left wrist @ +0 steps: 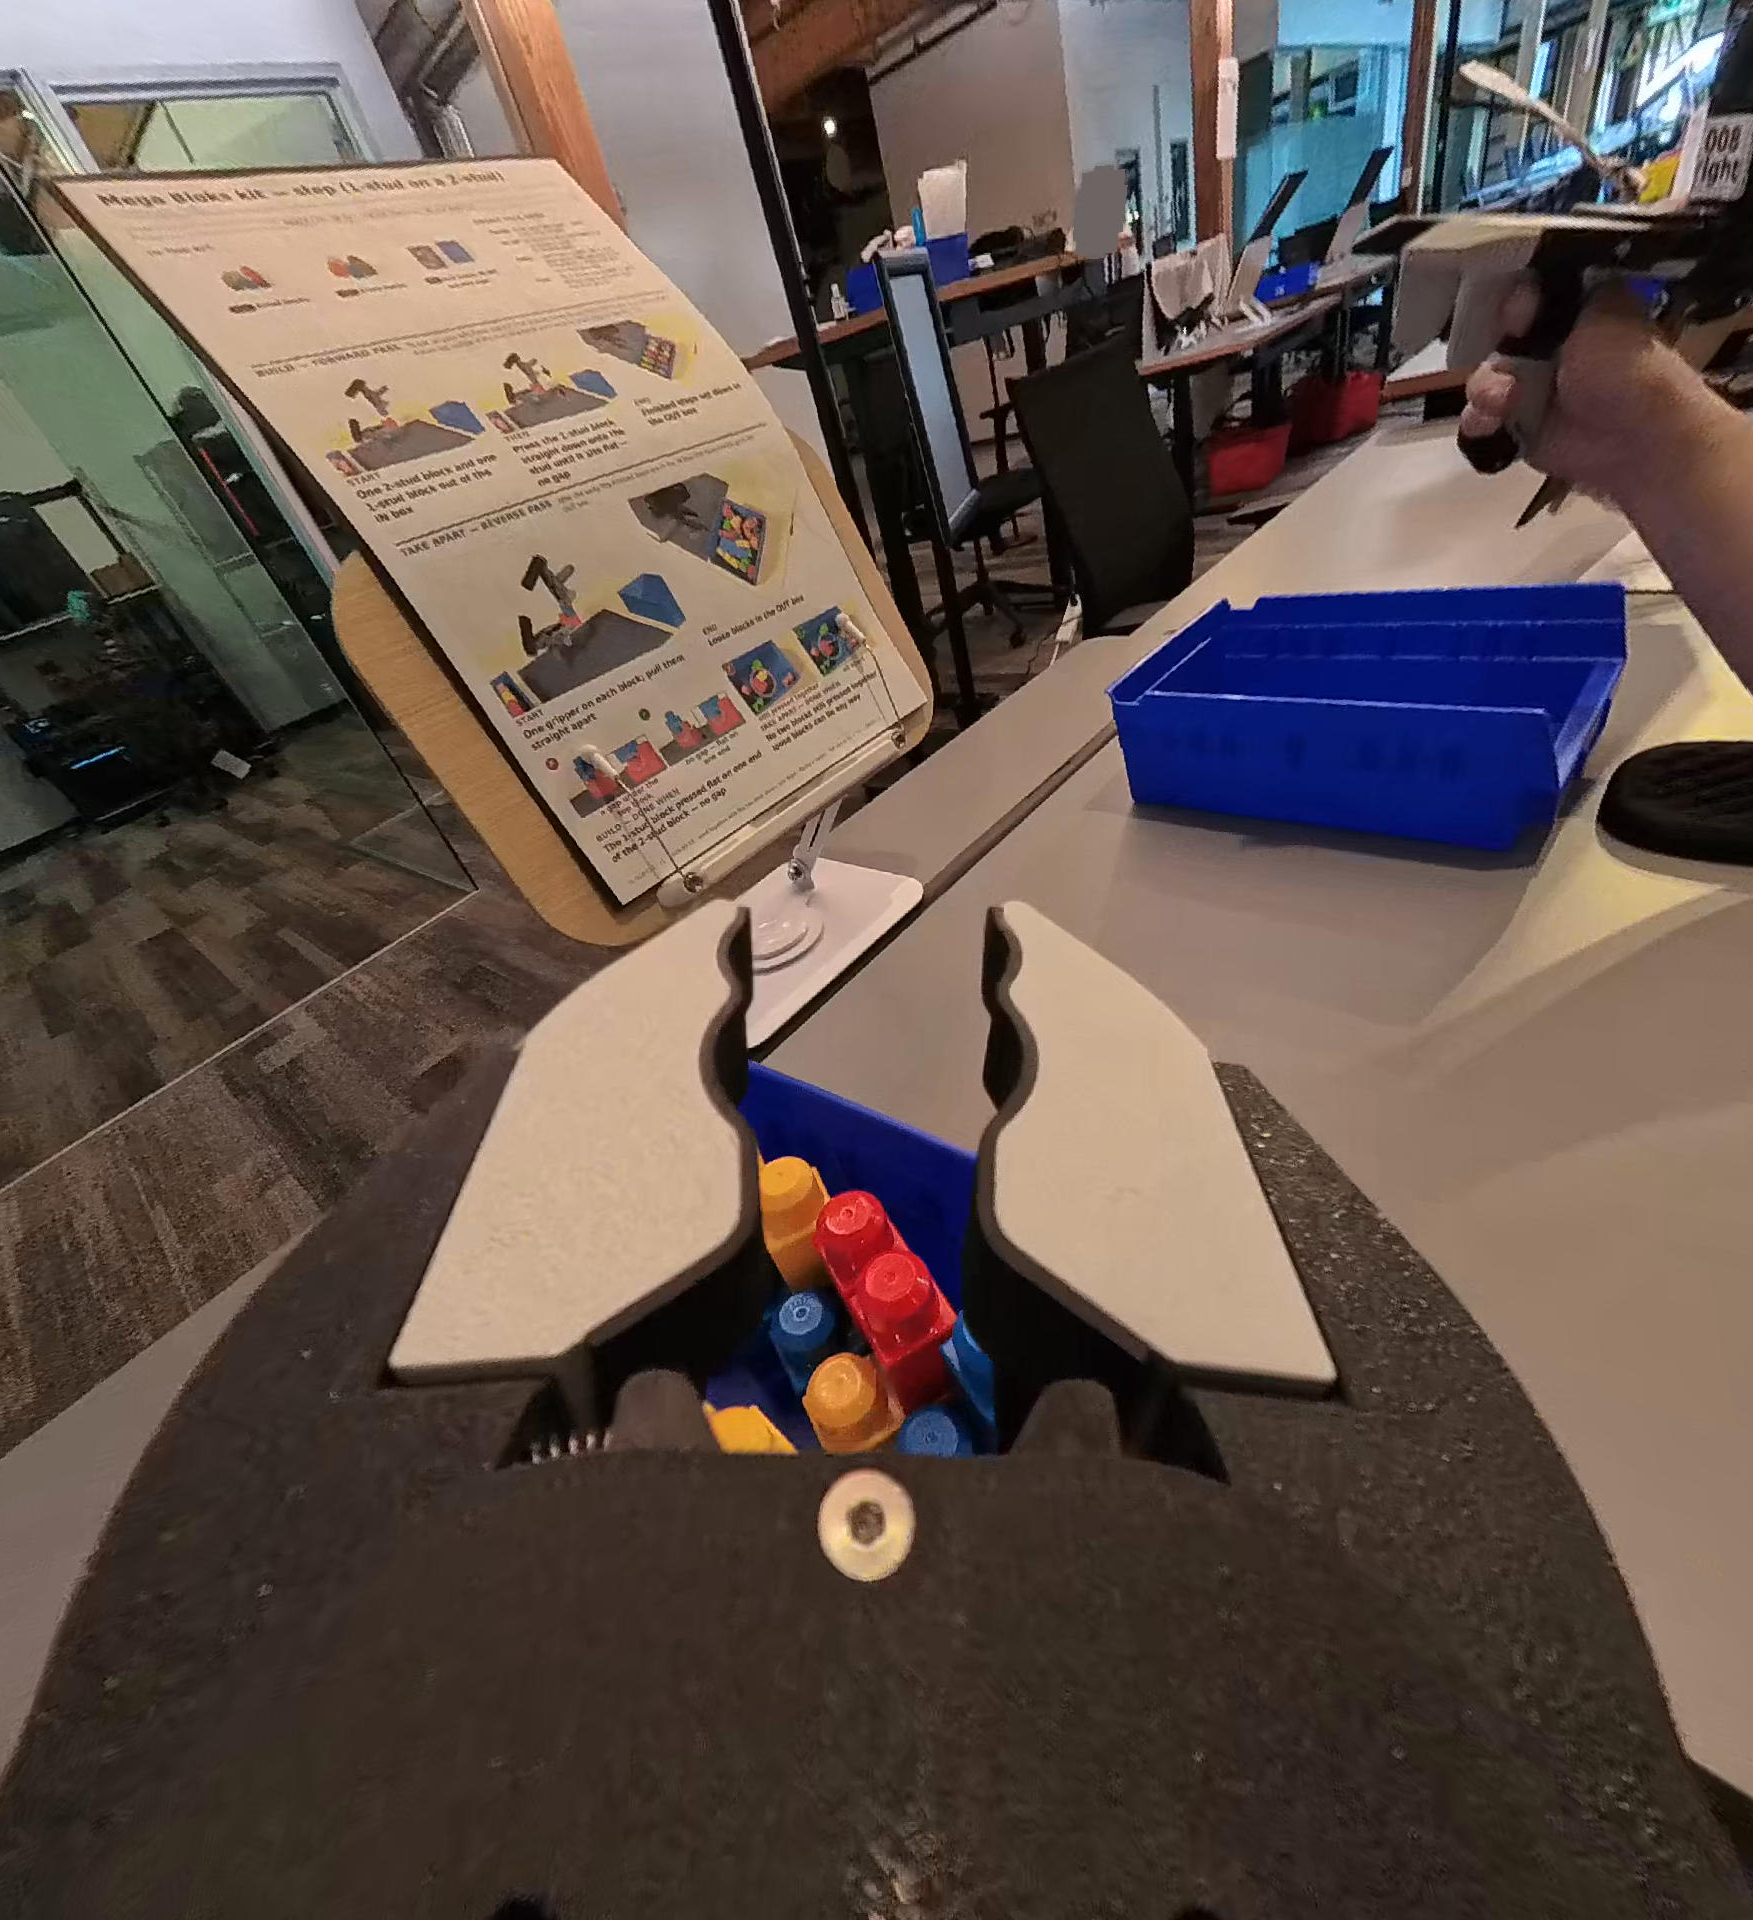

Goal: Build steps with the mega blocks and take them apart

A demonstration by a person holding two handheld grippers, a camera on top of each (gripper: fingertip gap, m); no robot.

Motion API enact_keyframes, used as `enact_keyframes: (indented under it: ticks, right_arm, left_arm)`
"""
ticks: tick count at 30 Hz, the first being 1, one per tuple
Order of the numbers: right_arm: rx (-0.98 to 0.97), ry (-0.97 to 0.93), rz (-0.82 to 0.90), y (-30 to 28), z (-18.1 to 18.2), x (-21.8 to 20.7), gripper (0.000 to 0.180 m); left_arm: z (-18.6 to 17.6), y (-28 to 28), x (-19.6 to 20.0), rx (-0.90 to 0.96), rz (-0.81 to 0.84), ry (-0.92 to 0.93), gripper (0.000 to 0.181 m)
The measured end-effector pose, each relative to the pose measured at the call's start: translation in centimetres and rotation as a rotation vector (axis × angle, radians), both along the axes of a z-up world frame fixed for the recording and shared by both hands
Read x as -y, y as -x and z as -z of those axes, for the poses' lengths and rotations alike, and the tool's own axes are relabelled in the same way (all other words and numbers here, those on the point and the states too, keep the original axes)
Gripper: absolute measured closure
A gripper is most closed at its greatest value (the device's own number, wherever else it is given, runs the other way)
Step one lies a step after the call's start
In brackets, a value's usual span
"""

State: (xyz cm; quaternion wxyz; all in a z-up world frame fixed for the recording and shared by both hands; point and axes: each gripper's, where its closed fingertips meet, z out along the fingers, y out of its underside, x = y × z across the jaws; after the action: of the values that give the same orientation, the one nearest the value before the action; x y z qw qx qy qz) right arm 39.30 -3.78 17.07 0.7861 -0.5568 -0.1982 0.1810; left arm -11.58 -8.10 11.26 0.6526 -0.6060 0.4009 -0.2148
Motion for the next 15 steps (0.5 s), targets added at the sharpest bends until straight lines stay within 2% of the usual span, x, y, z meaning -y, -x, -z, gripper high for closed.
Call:
enact_keyframes:
  ticks: [5,15]
  right_arm:
    - [0.026,0.011,0.016,-0.1,0.3,-0.2,0.118]
    - [0.114,0.057,0.012,1.7,2.0,-1.3,0.121]
  left_arm:
    - [1.2,0.1,0.0,-0.078,-0.017,0.035,0.139]
    - [1.7,-0.5,-0.1,-0.107,-0.009,0.037,0.139]
